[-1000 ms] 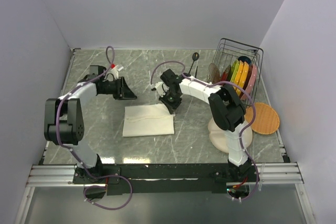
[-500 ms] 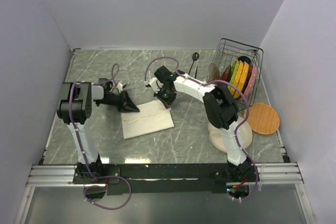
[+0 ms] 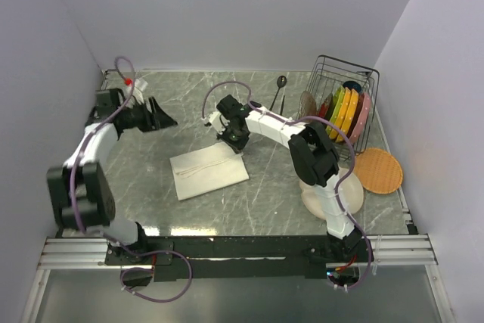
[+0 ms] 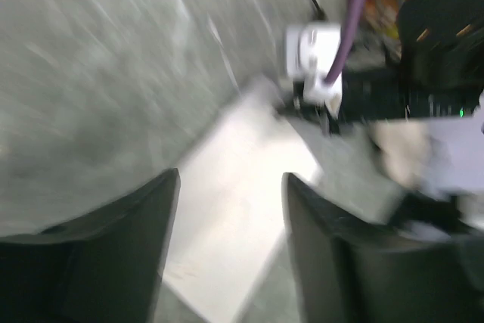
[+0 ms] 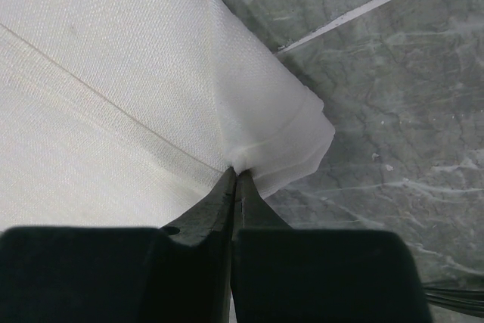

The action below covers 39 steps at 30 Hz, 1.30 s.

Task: Fold the napkin into a case and place the utensils inside
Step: Fold the lower triangle-folded napkin at the center of the board.

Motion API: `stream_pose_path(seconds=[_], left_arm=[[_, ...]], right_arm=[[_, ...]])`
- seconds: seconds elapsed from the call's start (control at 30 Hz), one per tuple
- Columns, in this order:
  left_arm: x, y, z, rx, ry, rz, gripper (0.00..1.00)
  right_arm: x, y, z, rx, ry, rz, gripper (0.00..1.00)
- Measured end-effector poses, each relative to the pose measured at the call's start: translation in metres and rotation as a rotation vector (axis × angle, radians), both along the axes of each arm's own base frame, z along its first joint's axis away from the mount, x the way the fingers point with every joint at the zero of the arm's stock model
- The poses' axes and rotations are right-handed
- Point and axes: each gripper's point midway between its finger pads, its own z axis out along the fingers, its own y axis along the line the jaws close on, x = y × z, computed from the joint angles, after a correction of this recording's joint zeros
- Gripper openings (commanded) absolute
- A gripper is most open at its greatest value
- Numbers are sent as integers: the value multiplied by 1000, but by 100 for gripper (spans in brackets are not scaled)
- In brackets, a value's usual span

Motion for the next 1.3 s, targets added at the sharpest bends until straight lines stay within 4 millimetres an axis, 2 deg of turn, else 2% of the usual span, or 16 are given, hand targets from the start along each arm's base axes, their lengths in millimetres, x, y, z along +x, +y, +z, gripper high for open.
stream_pose_path(seconds=[0.07, 0.27, 0.33, 0.4, 0.47, 0.5, 0.57, 0.6, 0.67, 0.7, 0.77, 0.8, 0.9, 0.93, 1.13, 1.3], left_arm=[[10, 17, 42, 102, -178, 78, 99], [21, 65, 164, 265, -609, 373, 99], [25, 65, 183, 240, -645, 402, 99], [31, 56, 189, 170, -636, 363, 99], [36, 38, 170, 22, -564, 321, 99], [33, 28, 149, -52, -498, 310, 99], [14, -2, 81, -193, -264, 294, 99], [-3, -22, 42, -250, -104, 281, 95], [-28, -54, 0, -311, 114, 240, 87], [-34, -66, -10, -328, 172, 223, 78], [-38, -88, -19, -362, 239, 187, 66], [-36, -94, -20, -377, 253, 182, 54], [-22, -111, -22, -414, 266, 168, 26], [-18, -115, -23, -423, 273, 169, 22], [3, -144, -46, -463, 336, 161, 8], [11, -160, -51, -476, 352, 145, 1]], right_arm=[[-1, -1, 1, 4, -3, -3, 0], [-6, -4, 1, 15, 9, -34, 0], [-9, -5, 0, 19, 22, -48, 0], [-10, -5, 0, 24, 31, -65, 0], [-10, -5, 0, 29, 38, -79, 0], [-10, -5, 0, 32, 40, -88, 0], [-10, -5, 0, 36, 45, -101, 0], [-10, -5, 0, 40, 47, -108, 0], [-10, -6, 0, 45, 50, -117, 0], [-10, -6, 0, 50, 50, -120, 0], [-11, -6, 0, 59, 53, -128, 0], [-11, -6, 0, 64, 54, -133, 0], [-13, -6, 0, 71, 60, -145, 0], [-13, -6, 0, 73, 60, -148, 0], [-14, -6, 0, 87, 56, -165, 0], [-17, -6, 1, 102, 61, -169, 0]])
